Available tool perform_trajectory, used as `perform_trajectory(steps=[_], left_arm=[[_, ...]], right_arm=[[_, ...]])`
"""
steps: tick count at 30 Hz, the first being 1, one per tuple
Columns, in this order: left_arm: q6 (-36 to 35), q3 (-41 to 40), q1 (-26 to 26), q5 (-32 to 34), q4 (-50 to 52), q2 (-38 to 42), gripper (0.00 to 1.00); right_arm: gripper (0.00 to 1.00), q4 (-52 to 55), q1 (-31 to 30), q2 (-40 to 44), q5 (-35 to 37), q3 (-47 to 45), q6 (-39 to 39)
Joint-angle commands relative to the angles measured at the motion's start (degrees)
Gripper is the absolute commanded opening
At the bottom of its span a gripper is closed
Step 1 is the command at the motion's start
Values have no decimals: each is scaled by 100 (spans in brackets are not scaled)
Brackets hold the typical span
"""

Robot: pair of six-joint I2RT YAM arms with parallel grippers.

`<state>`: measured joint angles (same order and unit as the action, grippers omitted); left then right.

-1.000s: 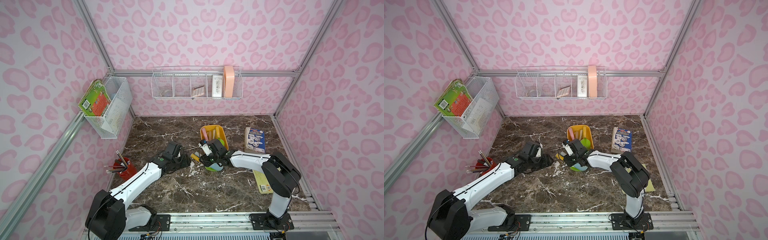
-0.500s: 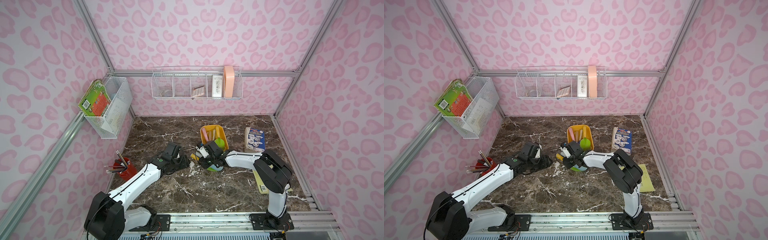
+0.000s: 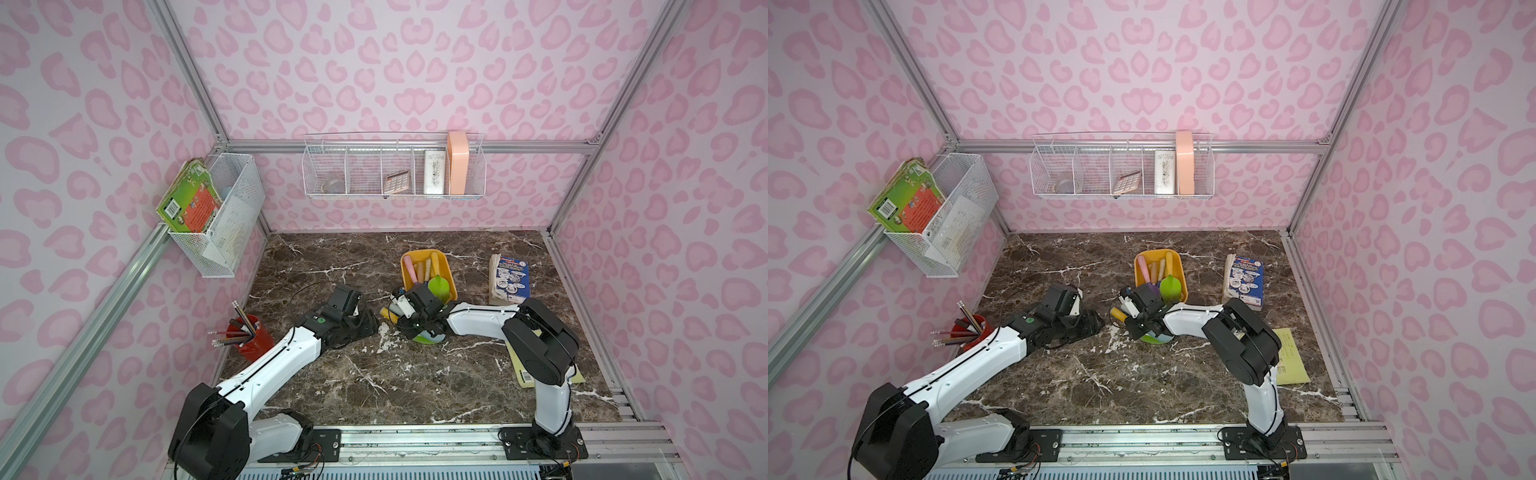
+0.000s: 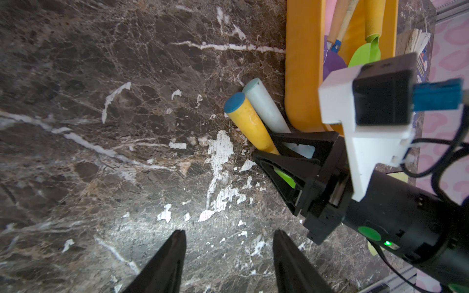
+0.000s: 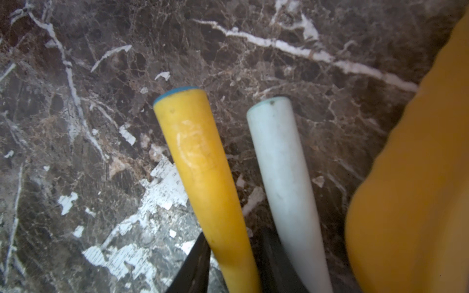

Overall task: Put the shovel into the storage box
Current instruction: Pick up the shovel from the center of the board.

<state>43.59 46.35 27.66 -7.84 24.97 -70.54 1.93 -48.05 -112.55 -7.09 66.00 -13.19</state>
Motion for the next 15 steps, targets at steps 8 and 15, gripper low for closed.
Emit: perform_trajectory(steps=[8,15], left_arm=[[9,20,-15,88,156,84,60],[8,50,-23,106,181,111,60]], right_arm=[[24,35,-34,20,-54,62,47],[20,55,-38,196,-172,50,22]])
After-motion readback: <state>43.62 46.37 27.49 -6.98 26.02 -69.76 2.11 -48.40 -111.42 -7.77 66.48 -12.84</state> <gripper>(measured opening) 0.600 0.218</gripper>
